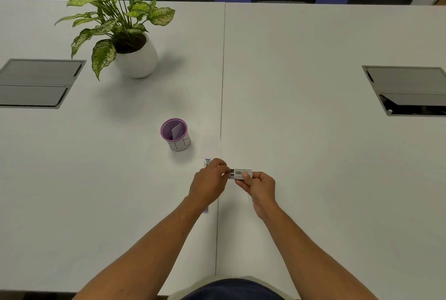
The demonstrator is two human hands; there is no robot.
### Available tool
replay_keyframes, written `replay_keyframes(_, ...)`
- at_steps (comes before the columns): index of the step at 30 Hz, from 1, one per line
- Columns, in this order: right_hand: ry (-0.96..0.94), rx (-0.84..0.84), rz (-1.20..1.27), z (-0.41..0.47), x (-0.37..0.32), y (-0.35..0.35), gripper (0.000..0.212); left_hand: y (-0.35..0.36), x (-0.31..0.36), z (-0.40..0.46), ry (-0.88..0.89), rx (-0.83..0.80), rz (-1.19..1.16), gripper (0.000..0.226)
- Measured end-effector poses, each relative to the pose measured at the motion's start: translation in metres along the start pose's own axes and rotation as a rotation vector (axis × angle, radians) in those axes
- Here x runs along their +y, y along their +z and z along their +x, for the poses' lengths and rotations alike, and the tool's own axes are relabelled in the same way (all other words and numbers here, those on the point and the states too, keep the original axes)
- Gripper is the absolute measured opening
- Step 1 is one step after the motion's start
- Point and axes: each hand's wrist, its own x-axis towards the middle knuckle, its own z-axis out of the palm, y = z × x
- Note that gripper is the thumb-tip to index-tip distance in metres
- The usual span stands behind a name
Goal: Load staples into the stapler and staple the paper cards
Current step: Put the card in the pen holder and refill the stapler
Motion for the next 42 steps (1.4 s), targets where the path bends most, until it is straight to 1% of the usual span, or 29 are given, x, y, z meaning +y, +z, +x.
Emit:
replay_keyframes(5, 0.008, 0.003, -0.013, -0.001, 0.003, 0.0, 0.008, -0.003, 0.003, 0.007, -0.001, -0.079, 0.061, 0.019)
replay_keyframes(9, 0.013, 0.007, -0.025, 0.0, 0.002, -0.002, 0.011, -0.004, 0.003, 0.011, -0.058, -0.12, 0.007, 0.016)
replay_keyframes(12, 0.018, 0.018, -0.03, -0.001, 0.0, -0.005, 0.013, -0.006, 0.002, 0.014, -0.063, -0.164, -0.02, 0.017)
replay_keyframes(16, 0.029, 0.025, -0.042, -0.002, -0.001, -0.009, 0.003, -0.012, 0.002, 0.015, -0.087, -0.213, -0.121, 0.017)
replay_keyframes(18, 0.035, 0.02, -0.038, -0.002, -0.001, -0.01, 0.004, -0.014, 0.003, 0.015, -0.119, -0.221, -0.179, 0.016)
replay_keyframes(23, 0.039, 0.019, -0.016, -0.002, -0.003, -0.011, 0.015, -0.014, 0.001, 0.013, -0.233, -0.136, -0.34, 0.008)
replay_keyframes(27, 0.044, 0.014, -0.004, -0.002, -0.003, -0.013, 0.016, -0.013, -0.004, 0.008, -0.321, -0.034, -0.413, 0.008)
replay_keyframes(31, 0.048, 0.007, -0.006, -0.003, -0.003, -0.015, 0.017, -0.009, -0.016, 0.001, -0.393, 0.089, -0.41, 0.009)
replay_keyframes(36, 0.049, 0.022, -0.015, -0.003, -0.002, -0.018, 0.011, -0.001, -0.036, -0.011, -0.497, 0.174, -0.379, 0.012)
replay_keyframes(40, 0.052, 0.019, -0.017, -0.005, 0.0, -0.015, 0.002, 0.004, -0.054, -0.019, -0.583, 0.208, -0.349, 0.013)
replay_keyframes(42, 0.055, 0.022, -0.016, -0.005, 0.001, -0.015, 0.002, 0.008, -0.061, -0.023, -0.622, 0.198, -0.317, 0.013)
